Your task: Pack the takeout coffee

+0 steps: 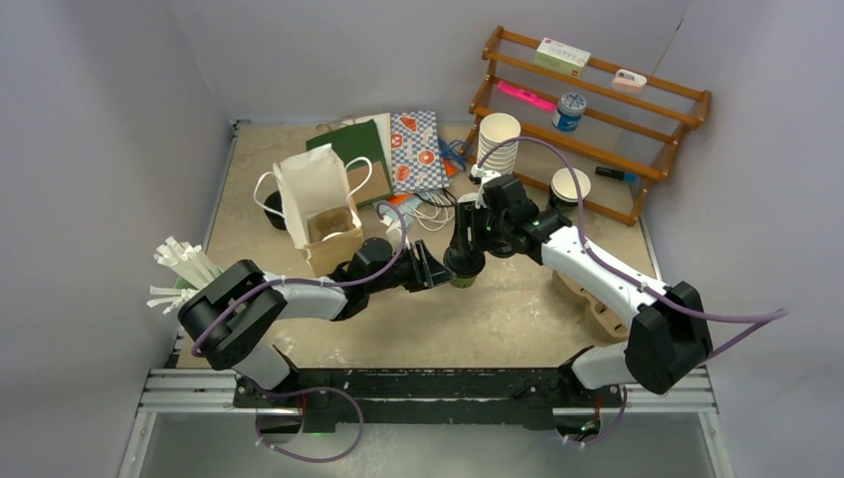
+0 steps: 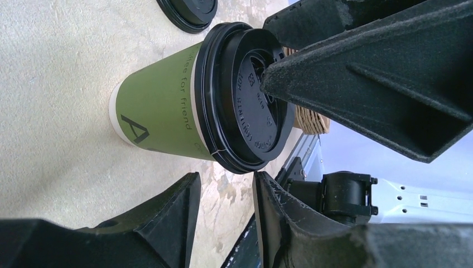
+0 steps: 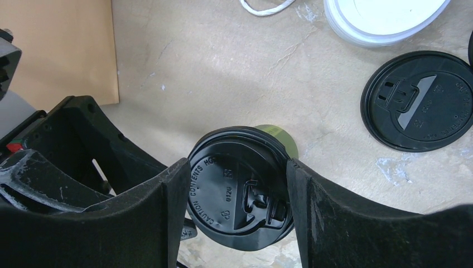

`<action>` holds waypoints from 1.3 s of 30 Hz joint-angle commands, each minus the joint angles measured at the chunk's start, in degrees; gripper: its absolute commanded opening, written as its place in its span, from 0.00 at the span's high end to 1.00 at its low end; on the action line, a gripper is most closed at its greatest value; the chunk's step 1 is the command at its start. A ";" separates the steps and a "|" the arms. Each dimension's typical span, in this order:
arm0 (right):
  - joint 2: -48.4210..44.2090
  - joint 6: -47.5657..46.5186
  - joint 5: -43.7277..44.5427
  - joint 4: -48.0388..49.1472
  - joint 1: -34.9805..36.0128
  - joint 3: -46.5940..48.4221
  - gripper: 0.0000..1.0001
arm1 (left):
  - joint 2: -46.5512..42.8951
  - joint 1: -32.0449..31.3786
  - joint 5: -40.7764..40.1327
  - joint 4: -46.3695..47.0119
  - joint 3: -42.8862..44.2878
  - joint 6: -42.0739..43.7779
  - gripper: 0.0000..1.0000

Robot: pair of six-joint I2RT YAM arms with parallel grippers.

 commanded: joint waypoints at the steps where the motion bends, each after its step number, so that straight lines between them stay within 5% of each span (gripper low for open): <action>1: -1.15 -0.03 -1.11 0.14 -0.23 -0.33 0.34 | 0.94 0.05 1.39 4.42 1.87 -0.70 0.58; 22: -1.09 -0.47 -1.64 -0.13 -0.21 -0.77 0.36 | 1.11 1.58 2.34 4.73 2.13 -0.36 0.53; 39: -0.67 -0.71 -2.17 -0.63 -0.23 -1.03 0.36 | 4.40 2.38 2.47 4.68 1.11 0.07 0.65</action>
